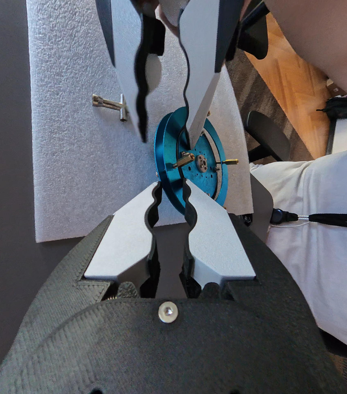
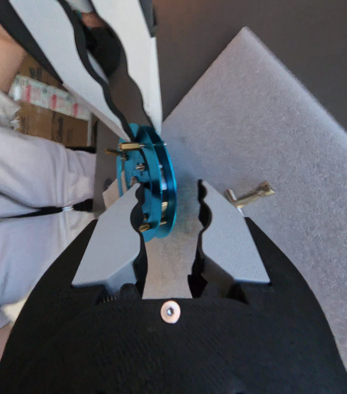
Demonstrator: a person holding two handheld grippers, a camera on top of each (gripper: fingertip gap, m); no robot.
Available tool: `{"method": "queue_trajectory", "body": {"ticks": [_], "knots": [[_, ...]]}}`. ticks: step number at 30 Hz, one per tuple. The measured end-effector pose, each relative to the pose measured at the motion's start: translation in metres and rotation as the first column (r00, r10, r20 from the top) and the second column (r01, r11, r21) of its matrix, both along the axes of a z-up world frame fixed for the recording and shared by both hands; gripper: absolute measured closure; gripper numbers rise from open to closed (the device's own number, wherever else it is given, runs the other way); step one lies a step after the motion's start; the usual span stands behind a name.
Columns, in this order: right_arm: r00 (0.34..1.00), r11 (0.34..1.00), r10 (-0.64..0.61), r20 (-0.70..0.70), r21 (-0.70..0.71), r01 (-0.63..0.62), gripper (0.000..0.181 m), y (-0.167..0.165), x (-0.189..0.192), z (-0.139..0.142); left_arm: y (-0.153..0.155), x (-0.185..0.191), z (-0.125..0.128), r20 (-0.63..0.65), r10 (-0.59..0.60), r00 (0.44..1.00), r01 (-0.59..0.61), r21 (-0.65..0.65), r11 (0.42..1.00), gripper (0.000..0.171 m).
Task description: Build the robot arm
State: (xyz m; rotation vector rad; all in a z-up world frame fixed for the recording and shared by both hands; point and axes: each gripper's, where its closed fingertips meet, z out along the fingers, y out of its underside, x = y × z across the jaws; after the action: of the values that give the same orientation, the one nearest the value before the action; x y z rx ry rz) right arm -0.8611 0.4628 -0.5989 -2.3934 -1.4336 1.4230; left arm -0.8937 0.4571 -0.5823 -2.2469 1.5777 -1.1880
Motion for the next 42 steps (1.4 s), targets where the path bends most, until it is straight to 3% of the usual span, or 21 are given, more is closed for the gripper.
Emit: {"method": "queue_trajectory", "body": {"ticks": [2,4,8,11,14,16,18,19,24,27,29,32,34,40,42], "knots": [[0.998,0.989,0.065,-0.025,-0.131,-0.068,0.158,-0.012,-0.003,0.009,-0.001,-0.001,0.002,-0.003,-0.006,1.0,0.006,0.031,1.0,0.154],[0.995,0.981,0.098,-0.03,-0.168,-0.102,0.162,-0.015,-0.004,0.012,-0.003,-0.002,0.002,-0.015,-0.014,1.0,0.015,0.058,0.998,0.154],[0.99,0.986,0.112,-0.089,-0.114,-0.122,0.168,-0.019,-0.011,0.028,-0.007,-0.006,0.011,0.033,-0.004,0.999,0.003,0.026,1.0,0.153],[0.987,0.992,0.122,-0.103,-0.02,-0.125,0.169,-0.026,-0.013,0.038,-0.007,-0.01,0.022,0.12,0.062,0.991,-0.06,-0.027,0.998,0.133],[0.989,0.992,0.118,-0.088,0.043,-0.115,0.169,-0.032,-0.012,0.044,-0.014,-0.015,0.016,0.133,0.067,0.989,-0.061,-0.05,0.997,0.111],[0.993,0.994,0.094,-0.075,0.06,-0.09,0.17,-0.034,-0.014,0.046,-0.032,-0.007,0.02,0.186,0.05,0.981,-0.022,-0.149,0.989,0.114],[0.994,0.994,0.083,-0.077,0.076,-0.077,0.17,-0.036,-0.015,0.049,-0.046,0.0,0.018,0.205,0.026,0.978,0.011,-0.178,0.984,0.135],[0.995,0.994,0.073,-0.074,0.082,-0.067,0.17,-0.037,-0.015,0.05,-0.049,0.001,0.014,0.199,0.018,0.98,0.015,-0.161,0.987,0.158],[0.995,0.989,0.05,-0.082,0.14,-0.038,0.17,-0.042,-0.015,0.066,-0.055,0.003,0.026,0.227,0.009,0.974,0.006,-0.066,0.998,0.159],[0.983,0.938,0.135,-0.127,0.336,-0.085,0.169,-0.039,-0.014,0.083,-0.049,0.005,0.041,0.196,0.015,0.981,-0.033,0.086,0.996,0.159],[0.967,0.855,0.213,-0.139,0.506,-0.116,0.169,-0.033,-0.012,0.085,-0.041,0.005,0.043,0.119,0.034,0.992,-0.064,0.255,0.965,0.159],[0.956,0.757,0.262,-0.133,0.642,-0.119,0.169,-0.022,-0.012,0.072,-0.025,0.0,0.034,-0.037,0.115,0.993,-0.081,0.503,0.86,0.159],[0.94,0.677,0.321,-0.112,0.722,-0.145,0.168,-0.024,-0.011,0.06,-0.027,-0.001,0.025,-0.104,0.157,0.982,-0.072,0.56,0.825,0.159],[0.922,0.632,0.372,-0.11,0.757,-0.165,0.169,-0.035,-0.007,0.06,-0.037,0.003,0.026,-0.13,0.184,0.974,-0.065,0.62,0.782,0.159],[0.923,0.621,0.374,-0.092,0.764,-0.175,0.169,-0.033,-0.004,0.059,-0.033,0.005,0.029,-0.102,0.196,0.975,-0.083,0.651,0.755,0.147]]}}
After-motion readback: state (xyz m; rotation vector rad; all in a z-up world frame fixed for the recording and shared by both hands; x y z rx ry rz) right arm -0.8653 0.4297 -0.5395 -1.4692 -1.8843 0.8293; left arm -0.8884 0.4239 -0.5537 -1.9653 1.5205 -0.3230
